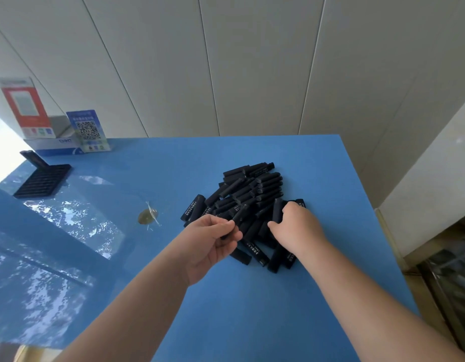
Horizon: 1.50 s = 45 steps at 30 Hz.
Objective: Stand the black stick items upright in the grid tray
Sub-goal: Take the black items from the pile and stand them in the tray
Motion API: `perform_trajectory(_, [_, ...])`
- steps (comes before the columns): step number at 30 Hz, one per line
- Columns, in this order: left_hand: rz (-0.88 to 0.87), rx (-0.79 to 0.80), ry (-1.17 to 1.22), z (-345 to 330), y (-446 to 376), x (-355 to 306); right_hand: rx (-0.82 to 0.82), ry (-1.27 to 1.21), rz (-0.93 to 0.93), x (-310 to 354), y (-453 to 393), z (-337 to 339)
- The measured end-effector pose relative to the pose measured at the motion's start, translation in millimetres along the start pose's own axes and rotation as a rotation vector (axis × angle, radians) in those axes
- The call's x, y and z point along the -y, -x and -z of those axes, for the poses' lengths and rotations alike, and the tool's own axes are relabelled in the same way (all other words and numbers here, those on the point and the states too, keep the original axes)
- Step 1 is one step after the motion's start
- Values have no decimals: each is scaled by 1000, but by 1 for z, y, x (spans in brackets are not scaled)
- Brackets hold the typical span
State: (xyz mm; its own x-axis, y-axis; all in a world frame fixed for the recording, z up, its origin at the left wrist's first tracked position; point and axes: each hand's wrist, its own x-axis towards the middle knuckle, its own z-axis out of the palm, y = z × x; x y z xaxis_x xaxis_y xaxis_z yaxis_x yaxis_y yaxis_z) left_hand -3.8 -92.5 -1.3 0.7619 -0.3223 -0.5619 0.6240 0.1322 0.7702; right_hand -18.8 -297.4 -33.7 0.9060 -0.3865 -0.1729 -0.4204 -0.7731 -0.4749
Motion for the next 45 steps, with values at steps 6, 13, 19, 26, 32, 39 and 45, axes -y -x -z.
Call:
perform_trajectory(6, [31,-15,82,-2,2,-2,131,-221,-63,-6,1,8])
perform_trajectory(13, [-31,12,-31,-5,8,-6,160,-509,28,5,21,27])
perform_trajectory(19, [-59,30,-31,4,18,-10,299,-783,68,29,37,20])
perform_trajectory(26, [-118,-77,36,46,38,-19,473,-939,145,70,48,8])
perform_trajectory(32, [-158,-109,71,103,69,-22,530,-992,184,123,69,-11])
perform_trajectory(39, [-280,-207,3,200,119,-22,542,-976,233,206,109,-59])
perform_trajectory(45, [-355,-276,-171,295,166,-29,538,-942,283,290,153,-112])
